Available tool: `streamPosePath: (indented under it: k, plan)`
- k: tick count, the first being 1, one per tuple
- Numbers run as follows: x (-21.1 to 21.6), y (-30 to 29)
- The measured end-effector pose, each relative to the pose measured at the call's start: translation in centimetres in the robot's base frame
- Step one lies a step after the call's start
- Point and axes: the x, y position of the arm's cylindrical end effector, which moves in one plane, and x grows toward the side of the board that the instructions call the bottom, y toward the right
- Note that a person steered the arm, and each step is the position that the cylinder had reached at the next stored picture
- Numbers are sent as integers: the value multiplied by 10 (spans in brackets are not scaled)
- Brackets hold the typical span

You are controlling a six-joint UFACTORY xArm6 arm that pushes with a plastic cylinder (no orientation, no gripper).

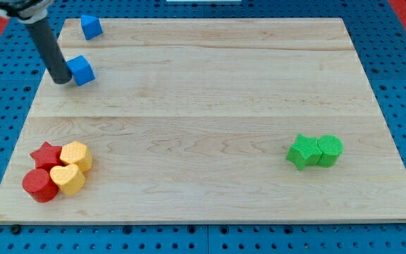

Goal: Slide the blue cube below the blue triangle

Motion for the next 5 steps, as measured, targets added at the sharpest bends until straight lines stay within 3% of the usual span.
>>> streamPosePath:
  k: [1, 3, 5]
  plan:
    - [-21, 0]
    - [20, 50]
    - [-12, 16]
